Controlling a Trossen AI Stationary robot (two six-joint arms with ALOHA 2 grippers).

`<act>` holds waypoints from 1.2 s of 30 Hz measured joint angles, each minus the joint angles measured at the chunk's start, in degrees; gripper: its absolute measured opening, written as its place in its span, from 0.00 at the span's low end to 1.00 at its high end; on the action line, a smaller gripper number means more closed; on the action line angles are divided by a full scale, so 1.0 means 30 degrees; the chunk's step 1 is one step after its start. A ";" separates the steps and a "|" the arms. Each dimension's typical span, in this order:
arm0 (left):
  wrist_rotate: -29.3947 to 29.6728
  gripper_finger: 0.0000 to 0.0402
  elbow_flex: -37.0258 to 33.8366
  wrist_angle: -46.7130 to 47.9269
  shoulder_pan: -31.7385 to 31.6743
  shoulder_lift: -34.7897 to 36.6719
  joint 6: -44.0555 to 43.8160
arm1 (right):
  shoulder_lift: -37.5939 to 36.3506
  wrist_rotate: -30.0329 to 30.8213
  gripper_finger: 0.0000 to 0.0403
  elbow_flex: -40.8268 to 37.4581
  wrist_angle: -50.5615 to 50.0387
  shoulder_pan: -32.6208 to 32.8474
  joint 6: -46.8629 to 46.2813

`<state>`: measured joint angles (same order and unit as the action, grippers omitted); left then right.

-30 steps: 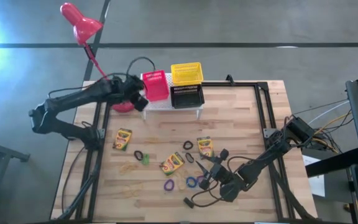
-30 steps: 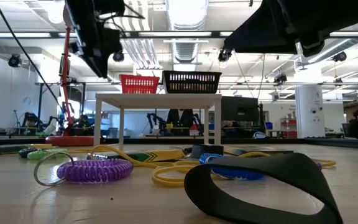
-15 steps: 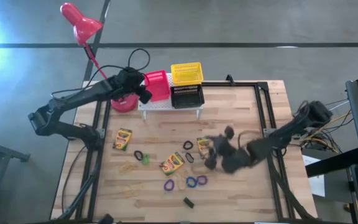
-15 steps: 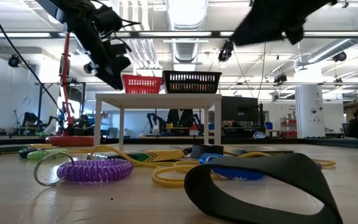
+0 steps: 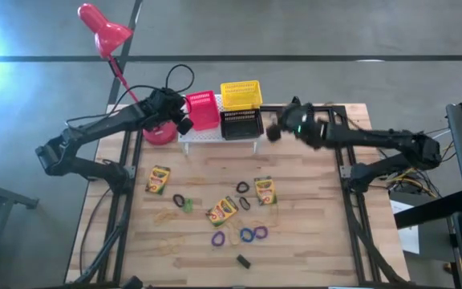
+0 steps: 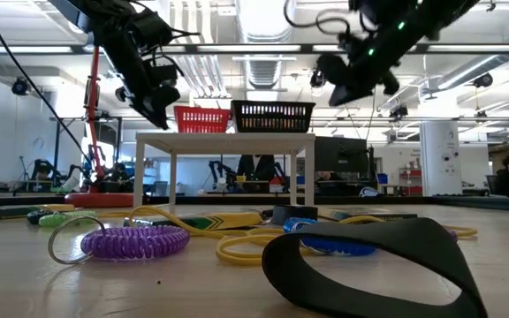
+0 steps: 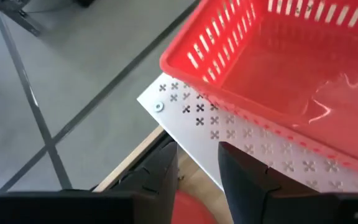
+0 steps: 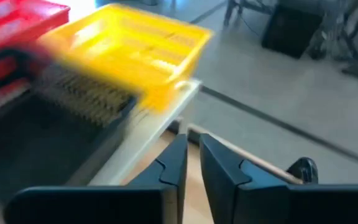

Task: Pick & Place Office Desk Supplies
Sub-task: Put the red bin on the shelf, then adjust the black bin on the shelf

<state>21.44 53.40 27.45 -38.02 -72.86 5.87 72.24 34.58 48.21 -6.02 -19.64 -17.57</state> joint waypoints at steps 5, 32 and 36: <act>-0.0011 0.29 -0.0116 0.0031 0.0000 0.0000 0.0193 | 0.1704 -0.6165 0.03 0.0000 0.4047 -0.4222 -0.0186; -0.1285 0.29 -0.0057 -0.1341 -0.1472 0.0018 0.1175 | 0.3928 -0.7769 0.02 0.2763 0.0191 -0.4646 -0.0042; -0.1285 0.29 -0.0057 0.0197 -0.1464 0.0274 0.1246 | 0.2765 -0.7470 0.02 0.2402 -0.2151 -0.3621 0.0001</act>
<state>17.58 53.23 28.04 -42.41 -72.04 9.61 80.54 12.17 55.41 -12.47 -30.50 -17.56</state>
